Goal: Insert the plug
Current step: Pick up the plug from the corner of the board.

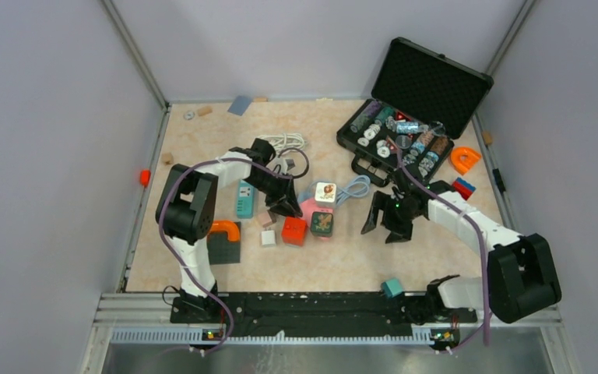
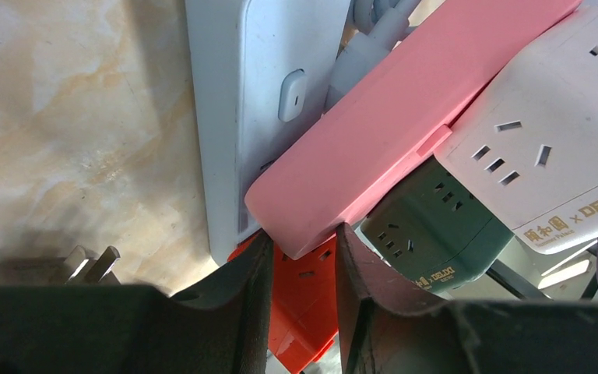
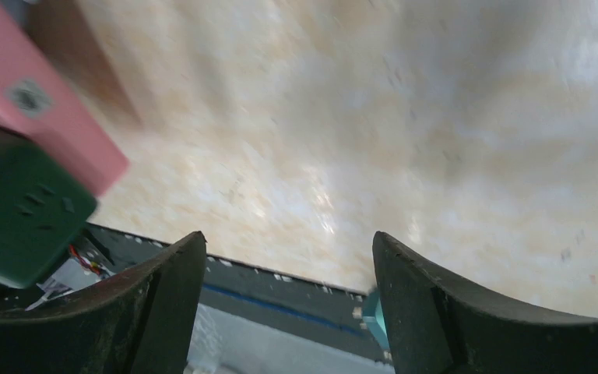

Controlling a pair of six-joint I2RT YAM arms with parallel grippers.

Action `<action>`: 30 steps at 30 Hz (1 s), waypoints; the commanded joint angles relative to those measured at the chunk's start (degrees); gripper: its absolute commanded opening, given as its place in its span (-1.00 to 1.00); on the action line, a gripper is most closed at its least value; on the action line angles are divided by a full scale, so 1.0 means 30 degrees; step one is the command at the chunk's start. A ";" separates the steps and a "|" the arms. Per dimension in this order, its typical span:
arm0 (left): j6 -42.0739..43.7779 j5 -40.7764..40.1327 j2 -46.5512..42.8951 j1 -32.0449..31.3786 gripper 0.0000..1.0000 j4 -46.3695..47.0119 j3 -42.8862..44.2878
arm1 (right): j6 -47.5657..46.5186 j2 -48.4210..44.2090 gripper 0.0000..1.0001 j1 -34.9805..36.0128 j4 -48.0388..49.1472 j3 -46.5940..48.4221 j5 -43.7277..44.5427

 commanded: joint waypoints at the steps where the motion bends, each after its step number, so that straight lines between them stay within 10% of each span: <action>1: 0.2023 -0.8570 0.2528 -0.0959 -0.44 0.0862 -0.1232 | 0.0869 -0.0767 0.52 -0.0092 -0.5981 0.0040 0.1207; 11: 0.2722 -0.7890 0.2195 -0.0956 -0.34 0.0973 -0.1678 | 0.1940 -0.3619 0.52 0.0328 -0.9405 -0.2134 -0.0297; 21: 0.2730 -0.7442 0.1871 -0.0963 -0.17 0.1271 -0.1979 | 0.2694 -0.1754 0.50 0.1880 -0.6295 -0.4562 0.0477; 30: 0.2661 -0.7533 0.1595 -0.0963 -0.07 0.0812 -0.1420 | 0.2536 -0.0079 -0.29 0.2232 -0.3564 -0.5092 0.0984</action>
